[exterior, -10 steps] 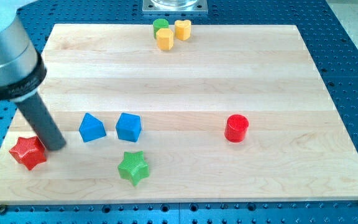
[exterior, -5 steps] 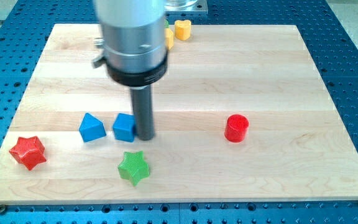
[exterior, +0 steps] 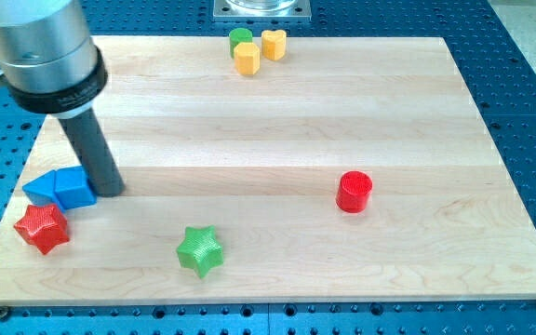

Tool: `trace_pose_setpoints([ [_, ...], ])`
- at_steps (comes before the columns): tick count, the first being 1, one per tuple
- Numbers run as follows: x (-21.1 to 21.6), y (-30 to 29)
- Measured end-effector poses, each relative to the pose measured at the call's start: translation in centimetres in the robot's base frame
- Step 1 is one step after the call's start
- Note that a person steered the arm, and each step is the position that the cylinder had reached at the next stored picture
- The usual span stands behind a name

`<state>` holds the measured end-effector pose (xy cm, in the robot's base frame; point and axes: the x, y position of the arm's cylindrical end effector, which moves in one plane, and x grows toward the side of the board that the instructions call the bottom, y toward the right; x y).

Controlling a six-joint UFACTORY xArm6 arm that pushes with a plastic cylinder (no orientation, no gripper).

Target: Move the blue blocks and green star into the red star

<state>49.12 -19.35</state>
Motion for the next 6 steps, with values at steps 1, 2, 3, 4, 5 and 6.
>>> trace_pose_setpoints([
  [1, -1.0, 0.3],
  [2, -0.2, 7.9],
  [3, 2.7, 18.2],
  [4, 5.9, 25.6],
  [5, 10.7, 23.0],
  [6, 10.9, 15.6],
])
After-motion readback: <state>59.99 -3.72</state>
